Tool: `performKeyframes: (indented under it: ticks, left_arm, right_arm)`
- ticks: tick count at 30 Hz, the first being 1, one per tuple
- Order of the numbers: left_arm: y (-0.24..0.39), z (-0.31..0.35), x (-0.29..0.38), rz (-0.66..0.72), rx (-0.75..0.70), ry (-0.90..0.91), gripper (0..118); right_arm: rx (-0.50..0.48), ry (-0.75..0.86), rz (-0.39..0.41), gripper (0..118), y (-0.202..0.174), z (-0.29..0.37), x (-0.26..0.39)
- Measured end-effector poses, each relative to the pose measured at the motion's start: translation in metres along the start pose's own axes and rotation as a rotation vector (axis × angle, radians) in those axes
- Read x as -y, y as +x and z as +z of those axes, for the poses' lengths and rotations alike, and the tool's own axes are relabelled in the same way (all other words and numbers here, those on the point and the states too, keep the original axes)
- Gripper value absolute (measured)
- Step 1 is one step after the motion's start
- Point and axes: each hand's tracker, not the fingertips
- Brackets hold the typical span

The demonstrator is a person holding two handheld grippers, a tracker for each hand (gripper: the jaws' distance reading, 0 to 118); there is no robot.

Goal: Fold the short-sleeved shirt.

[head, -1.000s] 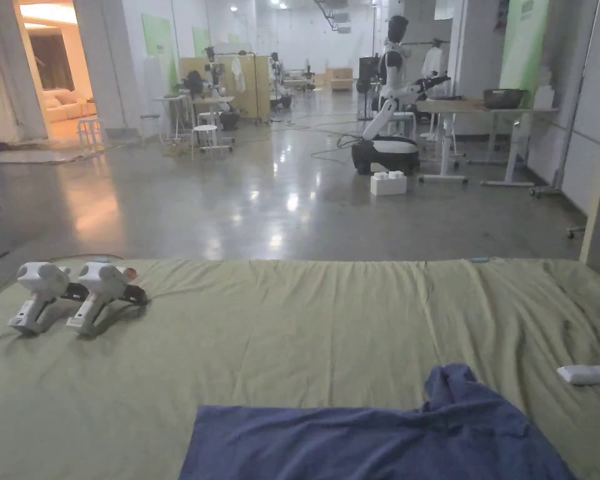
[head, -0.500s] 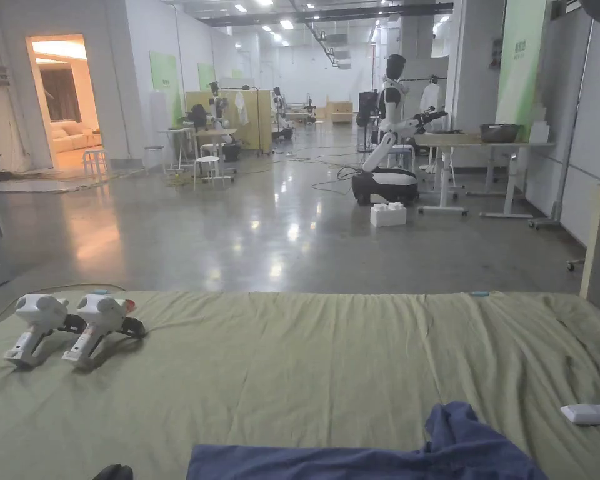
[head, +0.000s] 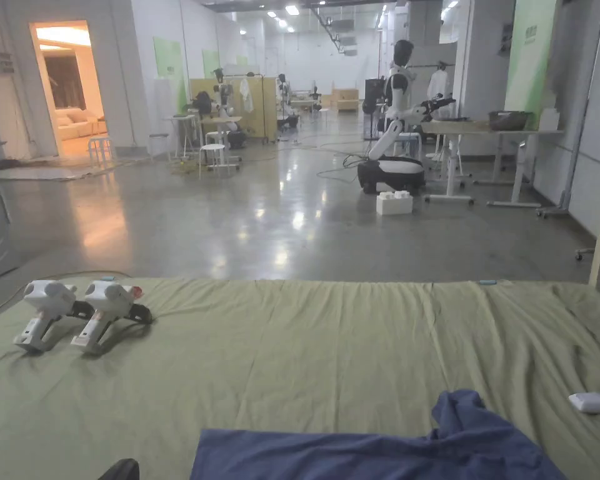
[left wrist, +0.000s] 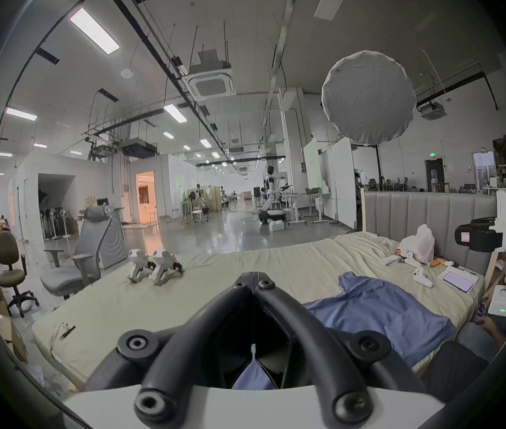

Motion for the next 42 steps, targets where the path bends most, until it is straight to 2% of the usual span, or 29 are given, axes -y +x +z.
performKeyframes:
  ticks: [1,3,4,6,7,11,13,18,20,22,24,26,30,31,34,36,40,42]
  left_arm:
    - [-0.007,-0.003,0.005,0.023,0.001,-0.053,1]
    - [-0.024,-0.008,0.026,0.084,0.035,-0.117,17]
    - [-0.034,-0.011,0.040,0.109,0.048,-0.178,36]
    - [-0.051,-0.021,0.075,0.146,0.039,-0.301,65]
    - [-0.059,-0.028,0.096,0.148,0.067,-0.394,69]
    - [-0.078,-0.045,0.182,0.130,0.048,-0.622,67]
    - [-0.080,-0.048,0.209,0.122,0.074,-0.654,67]
    - [-0.087,-0.067,0.234,0.234,0.054,-0.738,64]
    - [-0.086,-0.074,0.240,0.238,0.063,-0.748,49]
    - [-0.082,-0.076,0.241,0.242,0.087,-0.756,25]
    - [-0.077,-0.079,0.240,0.238,0.104,-0.760,11]
    - [-0.071,-0.082,0.240,0.214,0.095,-0.781,5]
    - [-0.066,-0.092,0.237,0.167,0.094,-0.826,4]
    - [-0.064,-0.094,0.238,0.151,0.093,-0.836,4]
    - [-0.056,-0.097,0.235,0.120,0.082,-0.851,4]
    - [-0.054,-0.098,0.234,0.110,0.077,-0.857,4]
    - [-0.056,-0.098,0.234,0.112,0.072,-0.862,4]
    - [-0.056,-0.098,0.232,0.120,0.069,-0.867,4]
  right_arm:
    - [-0.010,-0.013,-0.006,0,0.000,-0.001,0.003]
    - [-0.016,-0.040,-0.019,0,0.000,-0.001,0.010]
    - [-0.023,-0.060,-0.027,0,0.001,-0.002,0.014]
    - [-0.021,-0.095,-0.041,0,0.003,-0.002,0.024]
    - [-0.020,-0.109,-0.046,0,0.005,-0.004,0.030]
    - [-0.023,-0.191,-0.089,0,0.009,-0.008,0.048]
    - [-0.019,-0.209,-0.088,0,0.010,-0.008,0.053]
    - [-0.005,-0.253,-0.108,0,0.015,-0.006,0.062]
    - [0.004,-0.266,-0.117,0,0.018,-0.004,0.065]
    - [0.018,-0.278,-0.120,0,0.022,-0.001,0.069]
    - [0.040,-0.290,-0.116,0,0.027,0.003,0.071]
    - [0.060,-0.305,-0.120,0,0.035,0.007,0.076]
    - [0.168,-0.351,-0.124,0,0.060,0.017,0.089]
    - [0.179,-0.365,-0.149,11,0.068,0.018,0.094]
    - [0.206,-0.439,-0.248,69,0.099,0.014,0.124]
    - [0.185,-0.522,-0.287,71,0.111,0.010,0.145]
    - [0.161,-0.620,-0.262,71,0.114,-0.008,0.181]
    - [0.121,-0.601,-0.261,71,0.112,-0.012,0.187]
